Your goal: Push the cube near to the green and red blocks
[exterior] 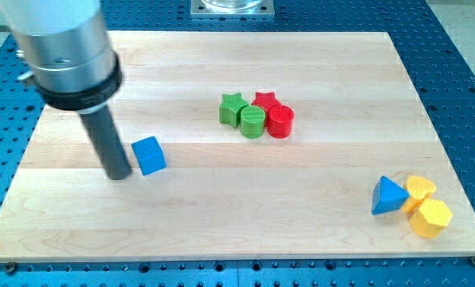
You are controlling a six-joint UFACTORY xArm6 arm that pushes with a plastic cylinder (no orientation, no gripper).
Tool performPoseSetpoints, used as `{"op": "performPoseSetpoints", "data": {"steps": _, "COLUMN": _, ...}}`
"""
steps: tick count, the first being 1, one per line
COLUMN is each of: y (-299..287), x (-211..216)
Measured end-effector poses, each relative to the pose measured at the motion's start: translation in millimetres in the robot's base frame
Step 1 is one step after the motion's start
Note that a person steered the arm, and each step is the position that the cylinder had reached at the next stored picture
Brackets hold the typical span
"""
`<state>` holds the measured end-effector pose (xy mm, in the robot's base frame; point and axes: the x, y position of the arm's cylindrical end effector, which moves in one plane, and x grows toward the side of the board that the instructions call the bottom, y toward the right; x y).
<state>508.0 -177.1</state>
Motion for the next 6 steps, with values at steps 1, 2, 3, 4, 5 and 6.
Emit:
{"op": "performPoseSetpoints", "data": {"steps": 1, "y": -30.6, "x": 3.2}}
{"op": "performPoseSetpoints", "data": {"steps": 2, "y": -30.6, "x": 3.8}}
{"op": "performPoseSetpoints", "data": {"steps": 3, "y": -13.6, "x": 14.0}}
{"op": "performPoseSetpoints", "data": {"steps": 4, "y": 22.3, "x": 21.4}}
{"op": "performPoseSetpoints", "data": {"steps": 5, "y": 54.0, "x": 26.3}}
{"op": "performPoseSetpoints", "data": {"steps": 6, "y": 5.9, "x": 23.7}}
